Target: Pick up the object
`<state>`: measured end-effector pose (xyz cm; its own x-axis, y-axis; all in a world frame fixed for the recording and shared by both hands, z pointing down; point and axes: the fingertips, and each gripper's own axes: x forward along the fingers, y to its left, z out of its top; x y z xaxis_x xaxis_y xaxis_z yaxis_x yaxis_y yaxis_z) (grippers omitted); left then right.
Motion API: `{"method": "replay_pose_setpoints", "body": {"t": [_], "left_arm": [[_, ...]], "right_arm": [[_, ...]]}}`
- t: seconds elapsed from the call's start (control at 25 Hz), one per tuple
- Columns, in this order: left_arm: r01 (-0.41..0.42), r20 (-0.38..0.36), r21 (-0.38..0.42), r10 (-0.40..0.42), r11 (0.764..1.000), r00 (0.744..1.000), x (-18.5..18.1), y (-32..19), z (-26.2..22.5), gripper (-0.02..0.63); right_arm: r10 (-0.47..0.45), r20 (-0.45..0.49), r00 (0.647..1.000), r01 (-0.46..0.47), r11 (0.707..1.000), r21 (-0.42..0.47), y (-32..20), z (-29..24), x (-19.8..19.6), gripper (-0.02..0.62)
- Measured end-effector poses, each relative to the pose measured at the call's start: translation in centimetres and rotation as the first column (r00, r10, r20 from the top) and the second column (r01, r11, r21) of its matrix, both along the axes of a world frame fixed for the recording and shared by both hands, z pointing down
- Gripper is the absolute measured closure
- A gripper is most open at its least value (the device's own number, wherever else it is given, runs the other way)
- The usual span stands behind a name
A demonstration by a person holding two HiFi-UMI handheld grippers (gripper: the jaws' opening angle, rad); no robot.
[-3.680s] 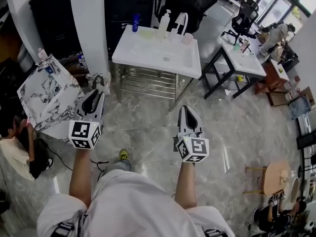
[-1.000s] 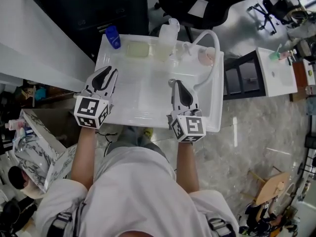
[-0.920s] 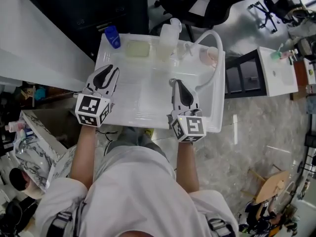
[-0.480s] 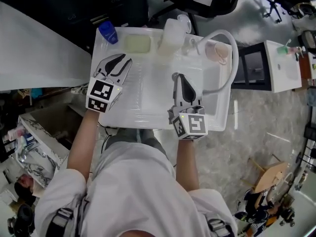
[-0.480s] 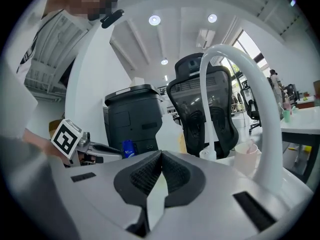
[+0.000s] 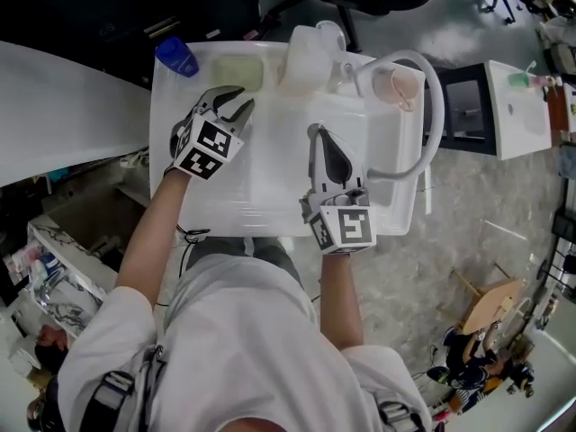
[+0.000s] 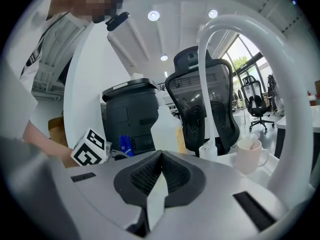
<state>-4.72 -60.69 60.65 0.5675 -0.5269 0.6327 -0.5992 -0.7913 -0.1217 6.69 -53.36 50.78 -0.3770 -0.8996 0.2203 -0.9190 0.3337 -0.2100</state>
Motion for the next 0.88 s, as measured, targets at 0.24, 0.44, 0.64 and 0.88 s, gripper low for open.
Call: {"method": "replay_pose_setpoints", "body": {"t": [0.24,0.44,0.64,0.88], "left_arm": [[-0.037,0.079,-0.052,0.041,0.998,0.996,1.1,-1.5,3.8,0.512],[-0.092,0.189,-0.052,0.100,0.994,0.977,1.7,-2.2,5.9,0.512],[-0.112,0.219,-0.076,0.126,0.991,0.967,2.1,-2.7,7.3,0.512],[-0.153,0.272,-0.061,0.164,0.986,0.948,2.3,-2.9,8.2,0.521]], "right_arm": [[0.009,0.003,1.000,-0.009,0.999,-0.031,-0.7,0.9,0.2,0.588],[0.013,-0.006,1.000,-0.013,0.999,-0.046,-1.1,1.2,0.7,0.588],[0.015,-0.014,1.000,-0.016,0.998,-0.055,-1.4,1.5,0.9,0.588],[0.010,-0.017,1.000,-0.011,0.998,-0.061,-1.2,2.1,0.6,0.588]]}}
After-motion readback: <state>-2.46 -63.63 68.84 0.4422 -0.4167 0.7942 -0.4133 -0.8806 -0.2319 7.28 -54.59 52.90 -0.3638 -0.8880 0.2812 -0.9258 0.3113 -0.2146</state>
